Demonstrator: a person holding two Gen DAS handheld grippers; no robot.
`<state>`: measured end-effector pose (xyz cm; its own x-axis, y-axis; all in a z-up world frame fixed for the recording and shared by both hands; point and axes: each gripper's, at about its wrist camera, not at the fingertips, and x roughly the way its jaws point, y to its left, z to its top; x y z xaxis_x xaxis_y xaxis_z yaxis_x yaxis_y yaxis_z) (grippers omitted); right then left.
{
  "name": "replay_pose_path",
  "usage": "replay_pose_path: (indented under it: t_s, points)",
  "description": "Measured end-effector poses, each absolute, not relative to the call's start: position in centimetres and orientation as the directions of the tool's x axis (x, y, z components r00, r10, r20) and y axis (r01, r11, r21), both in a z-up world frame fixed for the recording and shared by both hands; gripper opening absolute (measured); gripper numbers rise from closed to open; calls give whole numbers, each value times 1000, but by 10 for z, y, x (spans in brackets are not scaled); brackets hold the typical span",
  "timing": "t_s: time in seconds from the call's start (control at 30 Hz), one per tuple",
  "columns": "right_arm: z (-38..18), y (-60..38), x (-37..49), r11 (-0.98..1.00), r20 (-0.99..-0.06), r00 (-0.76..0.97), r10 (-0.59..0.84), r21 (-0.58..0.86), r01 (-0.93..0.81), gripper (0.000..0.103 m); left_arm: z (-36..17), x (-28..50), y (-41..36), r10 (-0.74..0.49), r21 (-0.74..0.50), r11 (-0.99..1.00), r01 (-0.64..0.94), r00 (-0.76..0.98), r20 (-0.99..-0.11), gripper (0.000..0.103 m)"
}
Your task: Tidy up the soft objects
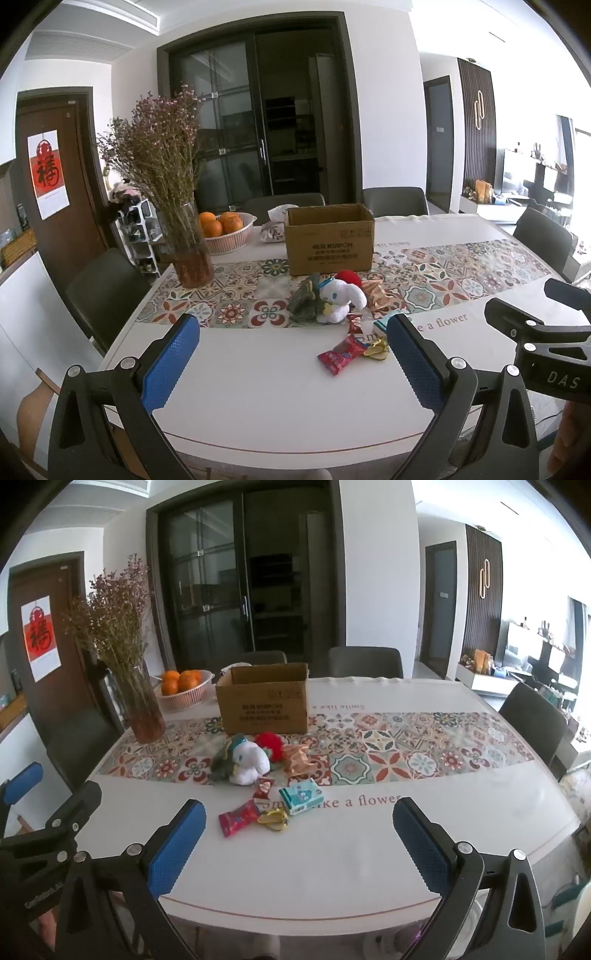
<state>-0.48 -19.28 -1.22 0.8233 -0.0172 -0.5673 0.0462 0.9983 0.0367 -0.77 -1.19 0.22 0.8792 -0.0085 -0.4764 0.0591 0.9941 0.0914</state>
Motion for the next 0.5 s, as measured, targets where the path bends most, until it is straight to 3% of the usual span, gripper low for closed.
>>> replay_pose_path:
  t_s: [0.5]
  points:
    - [-12,-196,-4,998,-567,823,-15,39,45,102,5,-3,-19,-14,90,994,64,881,-473,103]
